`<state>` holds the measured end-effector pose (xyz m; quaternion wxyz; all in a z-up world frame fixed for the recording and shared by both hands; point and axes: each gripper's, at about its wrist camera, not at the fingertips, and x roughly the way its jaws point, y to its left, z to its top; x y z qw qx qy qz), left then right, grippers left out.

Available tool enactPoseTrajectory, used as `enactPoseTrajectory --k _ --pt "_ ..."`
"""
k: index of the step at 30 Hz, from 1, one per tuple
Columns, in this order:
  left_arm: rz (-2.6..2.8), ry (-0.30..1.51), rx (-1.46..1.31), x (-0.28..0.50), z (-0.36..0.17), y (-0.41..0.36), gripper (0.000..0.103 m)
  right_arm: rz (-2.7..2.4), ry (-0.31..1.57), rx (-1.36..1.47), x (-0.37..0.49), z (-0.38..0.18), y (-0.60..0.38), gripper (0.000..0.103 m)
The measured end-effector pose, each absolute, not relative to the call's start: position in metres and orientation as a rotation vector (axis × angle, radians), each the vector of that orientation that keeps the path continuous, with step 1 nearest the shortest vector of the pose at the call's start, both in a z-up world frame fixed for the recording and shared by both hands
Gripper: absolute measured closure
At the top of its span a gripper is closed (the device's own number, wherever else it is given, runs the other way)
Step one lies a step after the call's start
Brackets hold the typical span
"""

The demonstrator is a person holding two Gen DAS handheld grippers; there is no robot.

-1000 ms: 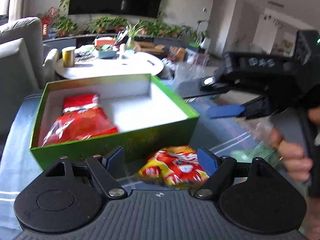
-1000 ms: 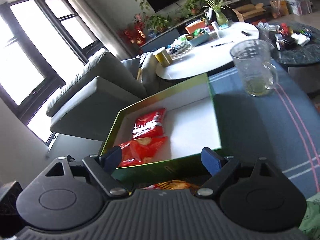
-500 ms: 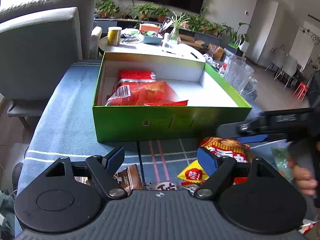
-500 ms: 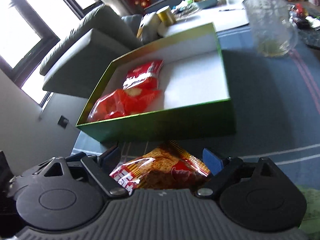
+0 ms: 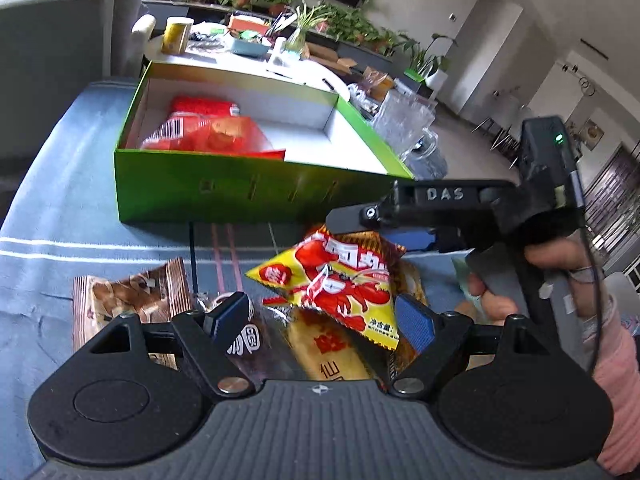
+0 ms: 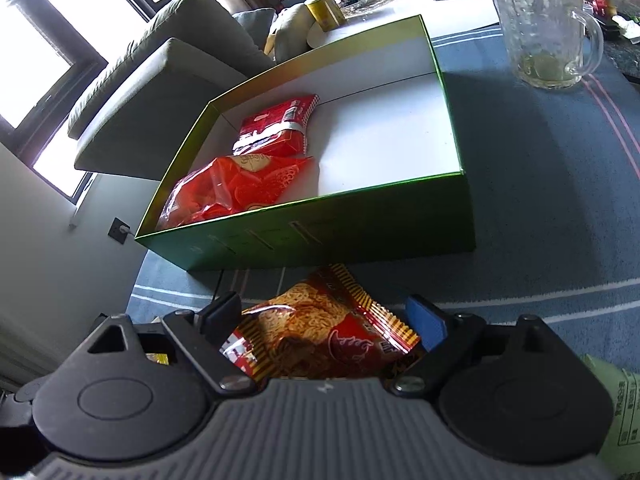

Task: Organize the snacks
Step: 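Grasp the yellow crayfish-print snack bag with the right gripper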

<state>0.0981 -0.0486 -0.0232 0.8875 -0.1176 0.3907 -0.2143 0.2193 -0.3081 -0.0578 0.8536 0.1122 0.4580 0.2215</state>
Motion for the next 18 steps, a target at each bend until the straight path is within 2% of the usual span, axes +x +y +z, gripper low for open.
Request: enactPoseTrajectory --k 18 --pt "-0.278 0.793 -0.204 0.121 -0.030 -0.031 0.025 0.565 0.958 0.195 0.200 -0.051 -0.295 0.034"
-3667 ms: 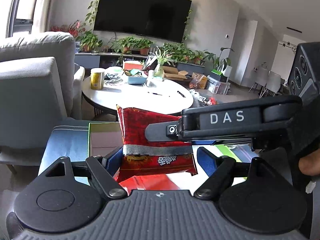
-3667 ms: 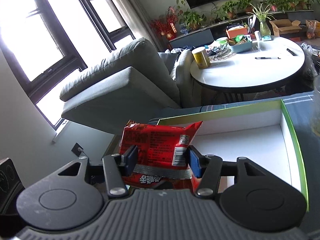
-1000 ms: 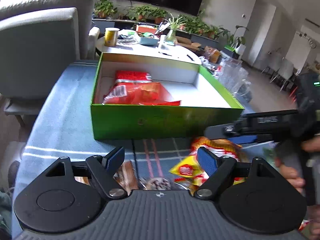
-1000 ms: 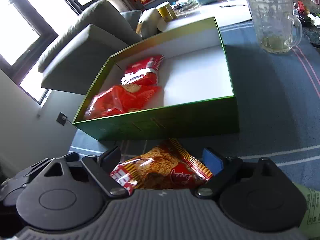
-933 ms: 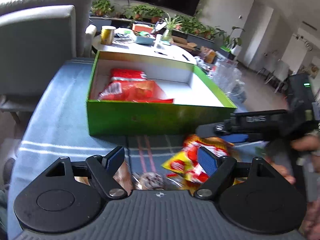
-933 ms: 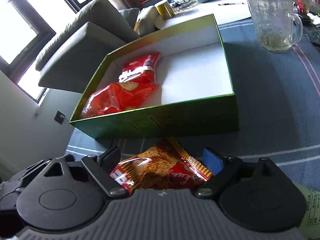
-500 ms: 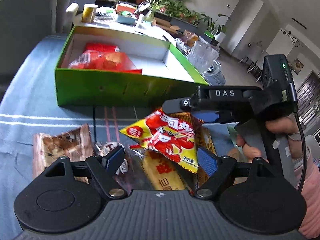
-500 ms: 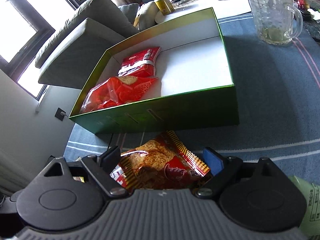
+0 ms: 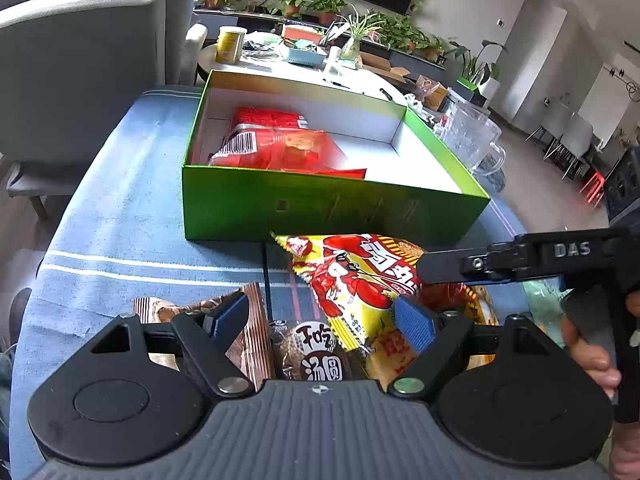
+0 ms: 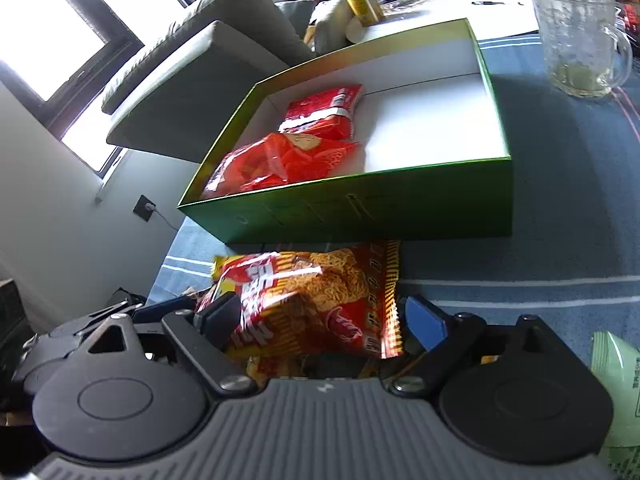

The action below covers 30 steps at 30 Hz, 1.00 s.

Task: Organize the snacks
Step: 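Grasp the yellow crayfish-print snack bag with the right gripper, then carry the yellow snack bag into the green box and open the right gripper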

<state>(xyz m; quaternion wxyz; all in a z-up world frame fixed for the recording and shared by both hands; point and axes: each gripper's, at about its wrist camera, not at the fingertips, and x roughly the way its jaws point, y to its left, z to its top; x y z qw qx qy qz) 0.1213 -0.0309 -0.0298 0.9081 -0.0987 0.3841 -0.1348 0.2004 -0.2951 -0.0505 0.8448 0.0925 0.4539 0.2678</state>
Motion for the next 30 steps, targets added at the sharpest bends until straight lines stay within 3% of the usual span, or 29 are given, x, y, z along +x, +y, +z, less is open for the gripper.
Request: enactPoseTrajectory --k 24,27,30 --pt "-0.335 0.809 -0.149 0.143 -0.043 -0.049 0.028 0.601 1.011 0.285 0.223 -0.069 -0.289 0.034" --pt "-0.343 0.793 -0.145 0.141 -0.041 -0.052 0.028 0.614 0.995 0.279 0.221 -0.068 -0.290 0.046" --pt "-0.362 0.773 -0.136 0.134 -0.034 -0.055 0.028 0.608 0.965 0.265 0.214 -0.062 -0.290 0.051"
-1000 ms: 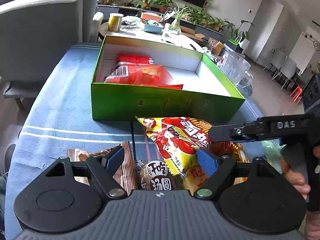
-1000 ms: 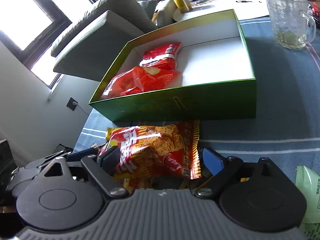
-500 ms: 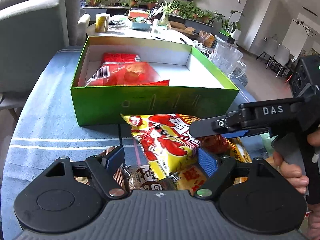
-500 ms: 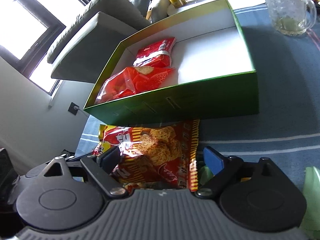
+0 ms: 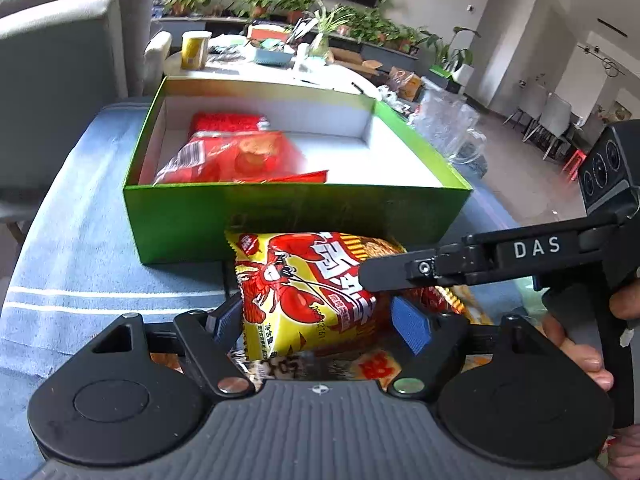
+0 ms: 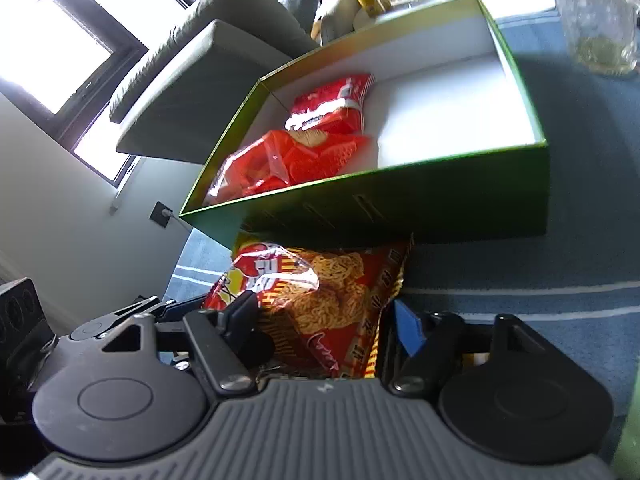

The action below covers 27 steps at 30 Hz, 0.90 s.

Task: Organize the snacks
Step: 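Carry the yellow snack bag into the green box and open the right gripper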

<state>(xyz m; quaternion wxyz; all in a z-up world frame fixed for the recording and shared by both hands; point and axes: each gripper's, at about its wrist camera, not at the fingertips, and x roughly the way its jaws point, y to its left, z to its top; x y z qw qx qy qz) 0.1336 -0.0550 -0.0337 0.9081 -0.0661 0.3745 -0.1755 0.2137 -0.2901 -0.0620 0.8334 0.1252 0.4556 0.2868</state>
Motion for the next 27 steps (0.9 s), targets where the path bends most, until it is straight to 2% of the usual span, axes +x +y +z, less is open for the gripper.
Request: enactPoseTrajectory --k 14,27 --pt "-0.376 0.617 -0.069 0.116 0.019 -0.072 0.027 0.585 0.747 0.208 0.178 0.001 -0.292 0.051" --pt "-0.360 0.601 -0.026 0.187 0.030 -0.096 0.025 0.496 0.680 0.303 0.237 0.016 -0.303 0.050"
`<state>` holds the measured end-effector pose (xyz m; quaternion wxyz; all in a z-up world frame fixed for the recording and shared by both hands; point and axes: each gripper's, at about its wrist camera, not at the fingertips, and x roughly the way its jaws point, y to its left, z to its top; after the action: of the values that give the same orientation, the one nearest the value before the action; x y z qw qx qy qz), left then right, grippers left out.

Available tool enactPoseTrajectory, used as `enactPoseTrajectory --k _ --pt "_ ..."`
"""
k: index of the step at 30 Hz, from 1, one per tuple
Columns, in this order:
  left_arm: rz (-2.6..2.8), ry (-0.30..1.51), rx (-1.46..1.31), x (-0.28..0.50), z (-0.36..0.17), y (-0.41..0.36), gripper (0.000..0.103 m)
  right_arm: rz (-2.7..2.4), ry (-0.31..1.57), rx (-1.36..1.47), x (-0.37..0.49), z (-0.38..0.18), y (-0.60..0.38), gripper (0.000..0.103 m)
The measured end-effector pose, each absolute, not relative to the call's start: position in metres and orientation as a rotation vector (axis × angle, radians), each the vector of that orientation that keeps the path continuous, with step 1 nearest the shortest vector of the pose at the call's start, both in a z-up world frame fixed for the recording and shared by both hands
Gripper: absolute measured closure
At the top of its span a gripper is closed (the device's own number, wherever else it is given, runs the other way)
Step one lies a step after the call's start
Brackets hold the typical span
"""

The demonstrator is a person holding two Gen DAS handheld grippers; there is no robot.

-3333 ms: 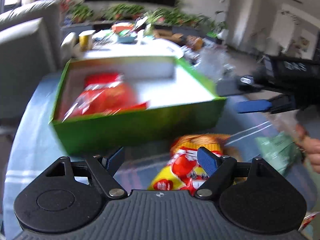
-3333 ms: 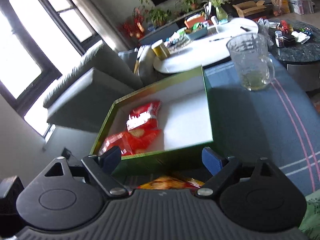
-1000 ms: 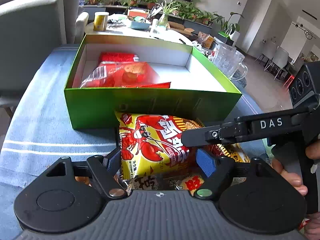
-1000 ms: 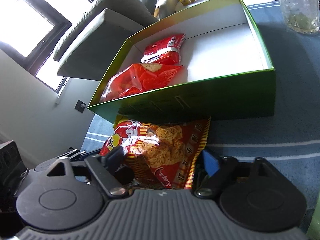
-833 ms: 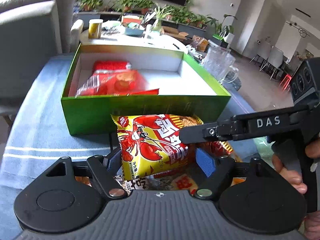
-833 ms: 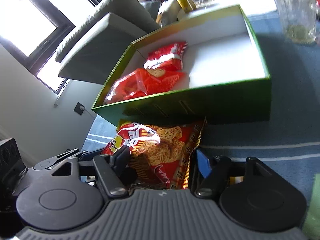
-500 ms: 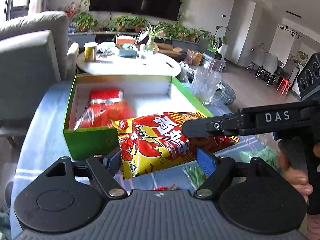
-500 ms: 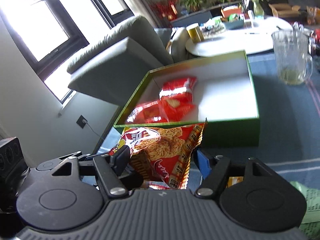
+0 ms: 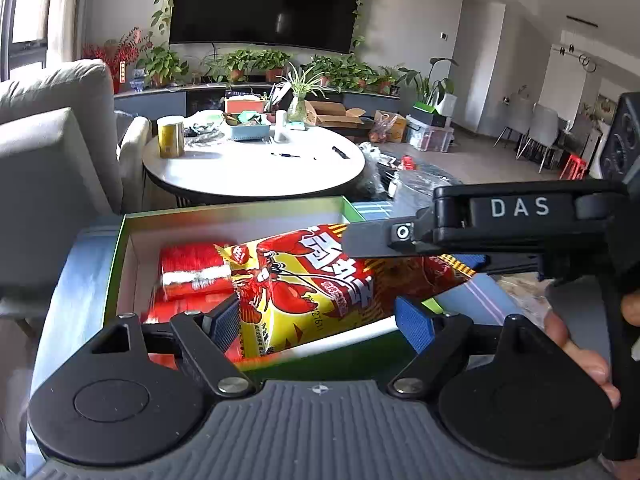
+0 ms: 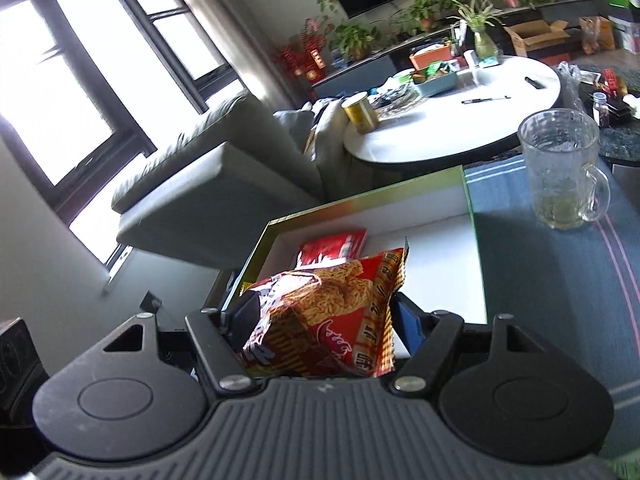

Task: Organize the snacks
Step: 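Carry the yellow snack bag into the green box and open the right gripper, then move the right gripper back to the pile over the green snack bag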

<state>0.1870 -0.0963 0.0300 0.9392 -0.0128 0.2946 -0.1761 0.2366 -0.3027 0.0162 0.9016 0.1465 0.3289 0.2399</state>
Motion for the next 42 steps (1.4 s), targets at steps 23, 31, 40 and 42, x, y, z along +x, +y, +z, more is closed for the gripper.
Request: enactPoseTrajectory --k 23,31,40,42 --pt "-0.266 0.688 0.015 0.280 -0.013 -0.109 0.025 0.392 0.696 0.367 0.326 -0.017 -0.310 0.046" --pt "-0.263 0.617 0.011 0.247 0.014 -0.105 0.025 0.396 0.635 0.385 0.306 0.012 -0.316 0.044" --pt "-0.276 0.582 -0.011 0.200 0.038 -0.099 0.025 0.431 0.565 0.332 0.253 0.051 -0.318 0.036" --pt "-0.287 0.578 -0.020 0.188 0.041 -0.098 0.025 0.429 0.555 0.316 0.240 0.057 -0.319 0.036"
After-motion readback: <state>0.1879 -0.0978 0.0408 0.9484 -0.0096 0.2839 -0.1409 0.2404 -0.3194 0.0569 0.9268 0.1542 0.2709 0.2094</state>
